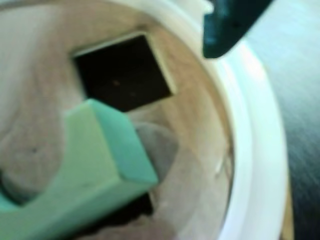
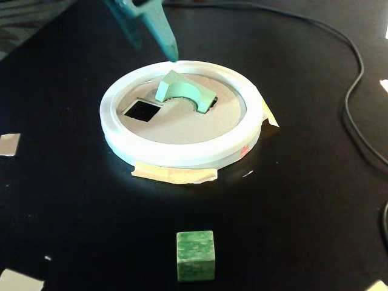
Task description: Pick up the U shape block and drop it in corresponding U shaped hole
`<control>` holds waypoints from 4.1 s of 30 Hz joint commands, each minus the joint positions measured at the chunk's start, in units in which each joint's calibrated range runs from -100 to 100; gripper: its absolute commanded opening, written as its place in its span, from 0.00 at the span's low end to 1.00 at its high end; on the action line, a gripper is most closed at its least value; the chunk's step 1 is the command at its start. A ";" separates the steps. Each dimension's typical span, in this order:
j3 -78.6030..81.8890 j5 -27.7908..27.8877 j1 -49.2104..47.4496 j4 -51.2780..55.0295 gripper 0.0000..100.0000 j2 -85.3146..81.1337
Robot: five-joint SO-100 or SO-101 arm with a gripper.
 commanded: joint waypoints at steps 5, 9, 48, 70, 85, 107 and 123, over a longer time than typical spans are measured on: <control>-5.11 5.91 0.69 -10.67 0.79 3.76; -3.47 5.96 1.19 -11.17 0.79 3.67; 25.22 9.38 8.05 -41.48 0.79 -6.63; 33.23 12.21 12.92 -48.50 0.79 -6.09; 34.32 12.06 13.92 -38.97 0.79 -17.47; 43.34 23.25 25.91 -13.48 0.79 -41.47; 81.50 34.77 65.11 -13.58 0.79 -100.05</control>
